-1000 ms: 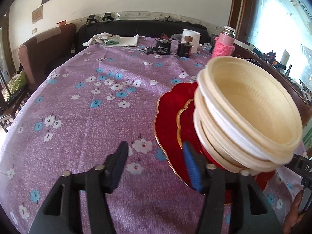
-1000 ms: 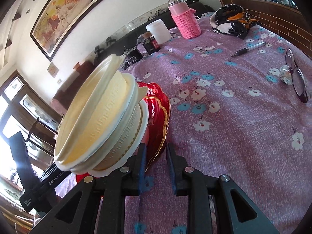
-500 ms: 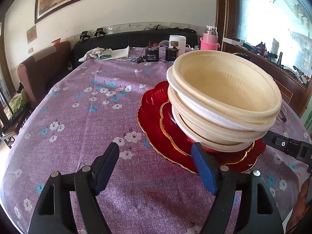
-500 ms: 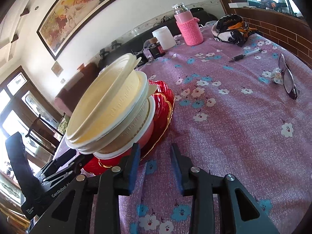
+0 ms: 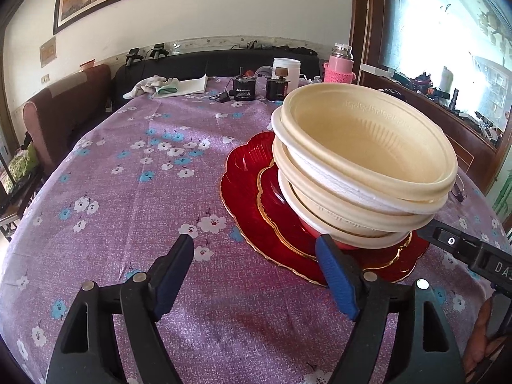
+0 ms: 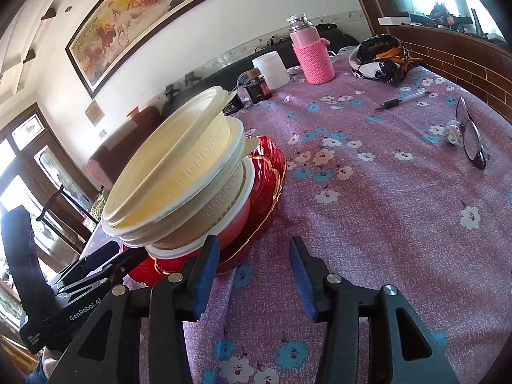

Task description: Organize plates and bowls

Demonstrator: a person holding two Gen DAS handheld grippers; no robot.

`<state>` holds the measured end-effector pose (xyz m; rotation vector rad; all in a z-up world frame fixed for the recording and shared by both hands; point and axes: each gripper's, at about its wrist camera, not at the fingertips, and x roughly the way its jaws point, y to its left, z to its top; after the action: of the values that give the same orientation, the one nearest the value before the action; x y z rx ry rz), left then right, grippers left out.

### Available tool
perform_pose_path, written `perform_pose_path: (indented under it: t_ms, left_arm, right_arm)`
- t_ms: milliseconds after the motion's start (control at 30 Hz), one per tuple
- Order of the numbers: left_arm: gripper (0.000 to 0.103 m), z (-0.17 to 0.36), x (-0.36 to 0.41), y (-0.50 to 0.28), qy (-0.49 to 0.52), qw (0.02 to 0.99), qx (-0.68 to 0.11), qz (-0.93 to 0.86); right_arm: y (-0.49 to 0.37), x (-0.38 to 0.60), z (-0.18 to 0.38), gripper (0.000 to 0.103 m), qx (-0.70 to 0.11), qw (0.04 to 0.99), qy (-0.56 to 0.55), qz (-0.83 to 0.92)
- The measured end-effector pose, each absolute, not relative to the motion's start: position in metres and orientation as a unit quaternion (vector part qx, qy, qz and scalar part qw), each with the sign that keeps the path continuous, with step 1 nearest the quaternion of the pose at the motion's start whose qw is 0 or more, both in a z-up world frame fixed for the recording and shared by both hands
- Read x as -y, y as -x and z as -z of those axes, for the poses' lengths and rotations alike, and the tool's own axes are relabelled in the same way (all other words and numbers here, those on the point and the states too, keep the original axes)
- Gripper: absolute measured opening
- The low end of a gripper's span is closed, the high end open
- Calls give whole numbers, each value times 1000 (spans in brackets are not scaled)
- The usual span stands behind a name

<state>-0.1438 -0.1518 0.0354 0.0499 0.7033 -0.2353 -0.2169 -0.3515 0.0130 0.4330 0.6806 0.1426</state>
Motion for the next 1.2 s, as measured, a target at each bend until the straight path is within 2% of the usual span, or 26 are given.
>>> perform_pose_path:
  t_ms: [233,400,1200]
  left_arm:
    - [79,-35,151,142,-21,930,-347,119]
    - [80,-36,150,142,-17,930,-346,123]
    - [80,-36,129,130,25,925,-364,104]
  right_arm:
    - [209,346,-9,49,-337,915,-210,-74]
    - [203,339,-8,41,-346,910,-210,-90]
    - [155,304,-8,43,-380,899,-186,-110]
